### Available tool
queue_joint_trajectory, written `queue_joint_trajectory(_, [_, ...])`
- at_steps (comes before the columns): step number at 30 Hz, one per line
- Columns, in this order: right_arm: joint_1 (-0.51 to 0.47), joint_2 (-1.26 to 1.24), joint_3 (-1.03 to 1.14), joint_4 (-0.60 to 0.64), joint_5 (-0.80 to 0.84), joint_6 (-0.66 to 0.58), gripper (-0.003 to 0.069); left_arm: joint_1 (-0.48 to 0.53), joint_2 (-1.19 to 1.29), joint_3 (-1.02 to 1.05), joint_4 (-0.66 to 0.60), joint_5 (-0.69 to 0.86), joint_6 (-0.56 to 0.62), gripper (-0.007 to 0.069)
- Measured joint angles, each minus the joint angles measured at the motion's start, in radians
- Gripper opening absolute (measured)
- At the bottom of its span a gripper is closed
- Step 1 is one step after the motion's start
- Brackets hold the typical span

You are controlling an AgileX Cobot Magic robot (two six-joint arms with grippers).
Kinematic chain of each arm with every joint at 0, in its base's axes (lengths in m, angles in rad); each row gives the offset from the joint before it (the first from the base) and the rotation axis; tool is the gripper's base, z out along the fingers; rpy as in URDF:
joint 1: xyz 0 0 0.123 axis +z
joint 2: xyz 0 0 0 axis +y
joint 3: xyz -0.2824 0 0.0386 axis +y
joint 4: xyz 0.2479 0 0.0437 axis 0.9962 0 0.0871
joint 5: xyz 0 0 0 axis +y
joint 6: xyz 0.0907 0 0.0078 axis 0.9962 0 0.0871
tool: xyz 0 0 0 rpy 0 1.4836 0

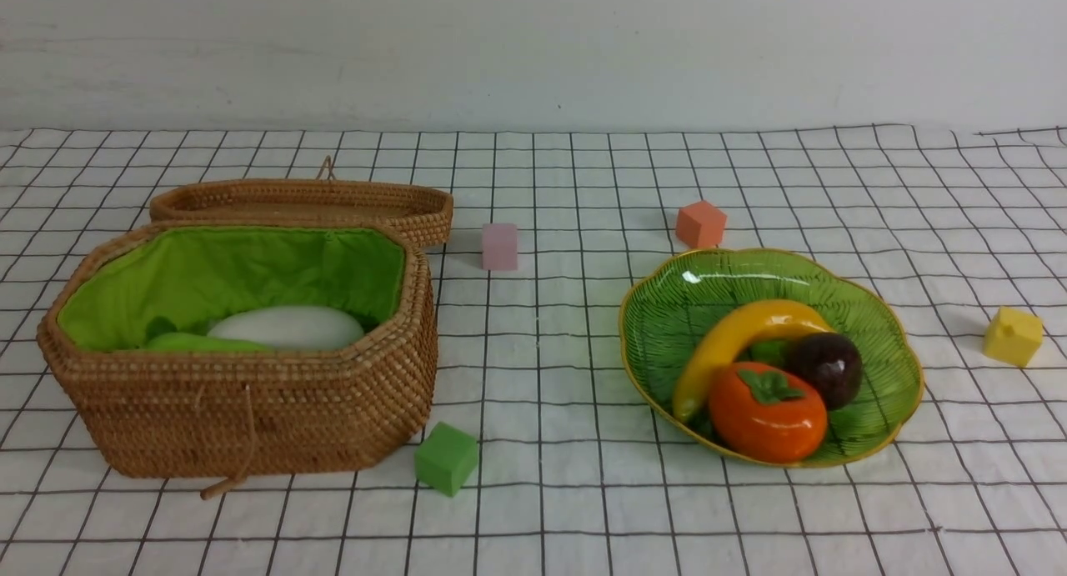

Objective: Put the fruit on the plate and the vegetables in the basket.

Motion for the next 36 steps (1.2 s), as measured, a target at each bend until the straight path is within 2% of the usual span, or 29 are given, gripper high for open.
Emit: queue_joint_trajectory(36, [0.000,0.000,0.000,0.000,0.000,0.000,0.0043,0.000,0.000,0.000,0.000,0.000,0.002,-0.0006])
